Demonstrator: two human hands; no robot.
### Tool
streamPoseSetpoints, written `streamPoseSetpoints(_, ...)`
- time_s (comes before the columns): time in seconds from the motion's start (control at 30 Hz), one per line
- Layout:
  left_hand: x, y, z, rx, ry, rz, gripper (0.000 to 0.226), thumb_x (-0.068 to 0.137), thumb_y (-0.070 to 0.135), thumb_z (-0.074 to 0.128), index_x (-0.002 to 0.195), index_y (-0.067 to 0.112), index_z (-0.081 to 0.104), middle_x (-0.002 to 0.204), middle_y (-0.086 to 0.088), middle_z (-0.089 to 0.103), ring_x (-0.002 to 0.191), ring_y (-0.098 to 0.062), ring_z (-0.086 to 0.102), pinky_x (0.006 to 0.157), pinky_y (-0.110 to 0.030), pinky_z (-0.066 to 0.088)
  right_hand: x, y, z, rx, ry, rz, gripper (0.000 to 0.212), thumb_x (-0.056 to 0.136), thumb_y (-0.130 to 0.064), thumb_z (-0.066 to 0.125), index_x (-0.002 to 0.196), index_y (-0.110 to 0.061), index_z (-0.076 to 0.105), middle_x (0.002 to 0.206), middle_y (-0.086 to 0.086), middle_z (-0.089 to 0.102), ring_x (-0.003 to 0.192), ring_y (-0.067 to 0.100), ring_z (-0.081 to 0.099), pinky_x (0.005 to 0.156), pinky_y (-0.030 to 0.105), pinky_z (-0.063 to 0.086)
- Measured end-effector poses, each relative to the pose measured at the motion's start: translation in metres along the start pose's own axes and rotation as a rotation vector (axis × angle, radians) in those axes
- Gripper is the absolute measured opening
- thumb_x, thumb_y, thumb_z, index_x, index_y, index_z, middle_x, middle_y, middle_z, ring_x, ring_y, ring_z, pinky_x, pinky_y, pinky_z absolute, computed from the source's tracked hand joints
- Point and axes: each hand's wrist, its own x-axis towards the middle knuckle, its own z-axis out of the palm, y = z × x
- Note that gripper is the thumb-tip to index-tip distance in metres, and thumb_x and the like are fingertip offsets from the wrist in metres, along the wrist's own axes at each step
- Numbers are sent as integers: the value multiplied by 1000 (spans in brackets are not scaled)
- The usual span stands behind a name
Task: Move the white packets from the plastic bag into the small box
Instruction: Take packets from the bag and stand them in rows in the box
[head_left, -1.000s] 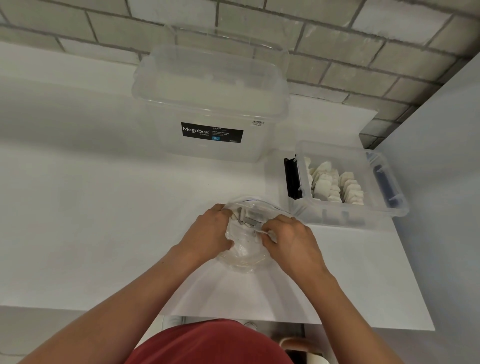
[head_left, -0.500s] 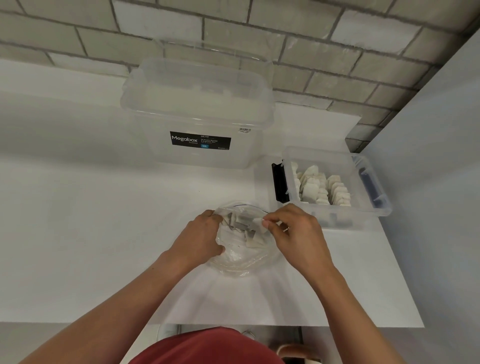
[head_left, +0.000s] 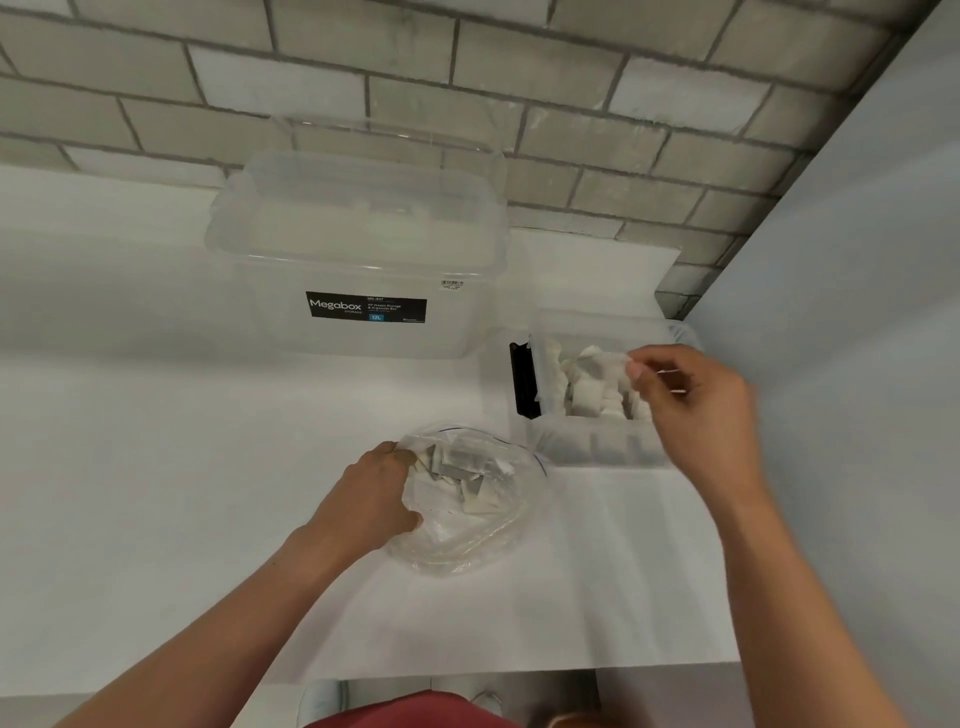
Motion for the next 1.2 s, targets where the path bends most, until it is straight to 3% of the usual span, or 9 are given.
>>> streamPoseSetpoints(0.13, 0, -1, 1, -1, -4, -11, 61, 72, 33, 75, 130, 23, 57, 119, 6, 54, 106, -19, 58, 83, -27, 47, 37, 24, -13, -254, -35, -4, 8, 95, -21, 68, 97, -21, 76, 94, -11, 72, 74, 7, 62, 74, 21, 44)
streamPoseSetpoints(0.4, -1, 3, -1, -24, -1, -63, 63, 69, 34, 77, 129, 25, 59, 116, 8, 56, 100, -17, 59, 76, -25, 46, 69, 66, 19, -417, -587, 69, 10, 91, -20, 72, 86, -27, 78, 88, -10, 73, 78, 6, 63, 69, 20, 47)
streamPoseSetpoints(0.5, -2, 4, -2, -36, 5, -72, 64, 69, 33, 78, 130, 25, 60, 118, 8, 57, 101, -16, 59, 74, -23, 45, 78, 75, 37, -454, -565, 85, 22, 87, -20, 73, 73, -36, 72, 88, -6, 74, 82, 14, 66, 78, 33, 57)
streamPoseSetpoints(0.57, -3, 4, -3, -46, 13, -74, 63, 69, 32, 78, 128, 27, 61, 117, 8, 58, 100, -15, 60, 74, -23, 47, 83, 78, 44, -504, -559, 87, 26, 86, -19, 70, 67, -36, 70, 87, -3, 73, 74, 18, 66, 75, 37, 60)
streamPoseSetpoints(0.7, -4, 6, -4, -68, 20, -82, 61, 68, 30, 79, 126, 28, 61, 119, 7, 60, 101, -16, 61, 82, -30, 54, 90, 82, 52, -595, -600, 101, 21, 86, -16, 67, 72, -30, 76, 86, -1, 72, 60, 21, 68, 66, 36, 62)
streamPoseSetpoints(0.87, -4, 6, -4, -58, 29, -71, 60, 69, 29, 79, 126, 26, 61, 118, 6, 60, 96, -16, 61, 65, -19, 47, 90, 82, 55, -594, -564, 114, 15, 85, -21, 69, 75, -30, 77, 92, 1, 72, 70, 22, 67, 71, 38, 61)
streamPoseSetpoints(0.93, -3, 5, -3, -49, 29, -66, 59, 69, 29, 79, 125, 25, 61, 118, 5, 60, 96, -16, 61, 67, -20, 48, 89, 78, 49, -565, -561, 112, 6, 85, -28, 73, 82, -28, 79, 94, 1, 75, 77, 22, 67, 76, 40, 60)
streamPoseSetpoints(1.07, -2, 3, -2, -33, 23, -62, 61, 69, 31, 79, 127, 23, 61, 118, 4, 59, 99, -17, 61, 74, -26, 52, 76, 60, 25, -475, -507, 99, 12, 86, -34, 77, 92, -25, 80, 92, -5, 76, 90, 18, 67, 85, 37, 57)
streamPoseSetpoints(1.2, 0, 3, -1, -15, 7, -52, 60, 71, 31, 79, 127, 21, 60, 118, 2, 59, 103, -19, 60, 83, -30, 51, 33, 21, 8, -265, -355, 65, 6, 87, -35, 76, 91, -32, 78, 86, -19, 72, 76, 3, 64, 76, 25, 52)
